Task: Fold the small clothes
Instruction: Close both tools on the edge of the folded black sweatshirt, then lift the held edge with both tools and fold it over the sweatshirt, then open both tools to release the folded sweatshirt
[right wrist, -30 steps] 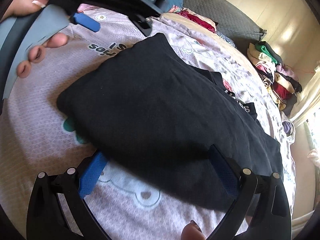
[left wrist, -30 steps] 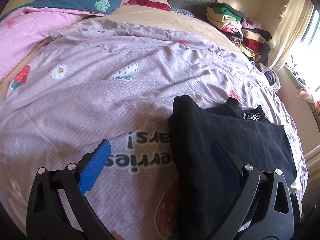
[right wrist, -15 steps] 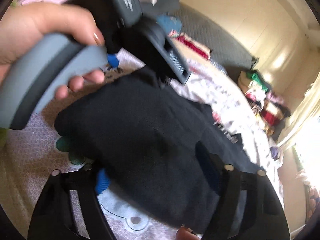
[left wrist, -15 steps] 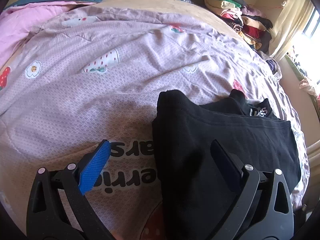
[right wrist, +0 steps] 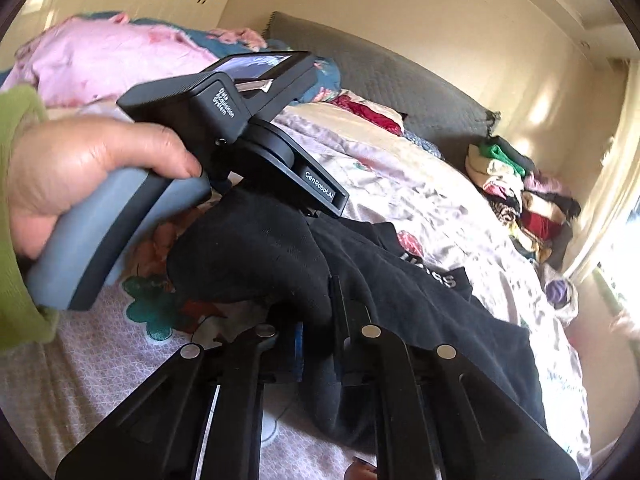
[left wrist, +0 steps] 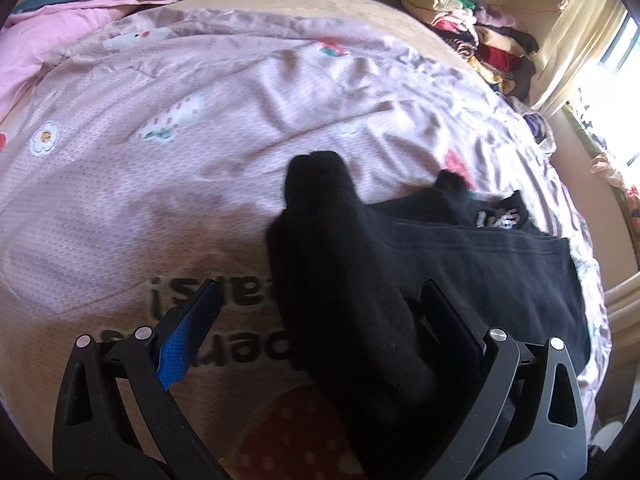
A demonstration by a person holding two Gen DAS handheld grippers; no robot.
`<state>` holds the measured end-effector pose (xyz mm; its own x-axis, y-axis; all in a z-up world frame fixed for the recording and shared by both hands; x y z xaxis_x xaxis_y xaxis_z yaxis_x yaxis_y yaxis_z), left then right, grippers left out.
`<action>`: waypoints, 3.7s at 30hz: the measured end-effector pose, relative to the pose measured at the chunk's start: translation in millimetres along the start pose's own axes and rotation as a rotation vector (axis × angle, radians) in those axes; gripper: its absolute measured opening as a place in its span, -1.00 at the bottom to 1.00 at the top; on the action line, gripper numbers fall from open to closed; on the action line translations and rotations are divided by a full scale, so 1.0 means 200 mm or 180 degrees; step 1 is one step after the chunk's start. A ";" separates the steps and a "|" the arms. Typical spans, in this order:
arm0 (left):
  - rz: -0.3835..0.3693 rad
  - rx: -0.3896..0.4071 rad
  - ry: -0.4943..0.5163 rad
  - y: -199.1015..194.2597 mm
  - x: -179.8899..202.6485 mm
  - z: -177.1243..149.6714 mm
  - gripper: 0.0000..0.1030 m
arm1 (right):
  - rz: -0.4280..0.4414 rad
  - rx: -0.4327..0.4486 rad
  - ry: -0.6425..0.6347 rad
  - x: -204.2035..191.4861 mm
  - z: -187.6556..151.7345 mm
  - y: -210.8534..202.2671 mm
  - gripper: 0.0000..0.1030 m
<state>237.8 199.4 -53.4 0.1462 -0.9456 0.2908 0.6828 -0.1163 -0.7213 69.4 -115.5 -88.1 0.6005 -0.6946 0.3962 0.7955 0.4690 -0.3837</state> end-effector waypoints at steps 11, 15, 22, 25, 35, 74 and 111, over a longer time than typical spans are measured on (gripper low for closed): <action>-0.0450 0.0268 0.0107 -0.13 0.29 0.05 -0.39 | -0.0202 0.0137 0.0357 0.13 -0.03 -0.19 -0.87; -0.0493 0.0361 0.0217 -0.19 0.40 0.07 -0.39 | -0.0279 0.0168 0.0532 0.21 -0.06 -0.25 -0.87; -0.0567 0.0455 0.0393 -0.24 0.59 0.09 -0.39 | -0.0392 0.0211 0.0802 0.34 -0.11 -0.34 -0.88; -0.0602 0.0469 0.0461 -0.25 0.67 0.09 -0.39 | -0.0434 0.0226 0.0903 0.40 -0.14 -0.37 -0.88; -0.0655 0.0462 0.0616 -0.25 0.88 0.06 -0.39 | -0.0480 0.0210 0.1221 0.53 -0.23 -0.42 -0.88; -0.0622 -0.0186 0.0780 0.31 1.54 -0.19 0.41 | 0.0016 -0.0441 0.3581 1.06 -0.88 -0.42 -0.79; -0.0595 0.0101 0.0784 0.01 1.05 -0.39 0.63 | 0.0060 -0.0868 0.2361 1.52 -0.50 0.02 -0.76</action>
<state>214.7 -22.6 -42.5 -0.1593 -0.9543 0.2527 0.7040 -0.2893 -0.6487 247.3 -378.8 -54.0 0.3267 -0.9154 -0.2352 0.6803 0.4005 -0.6138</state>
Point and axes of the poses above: each gripper's, at about its wrist camera, not at the fingertips, and y roughly the way its jaws point, x to its right, z to its top, the point moved 2 cm from there along y, roughly the way its jaws point, and after that the axes turned 10 degrees about x, right-handed, at the moved point
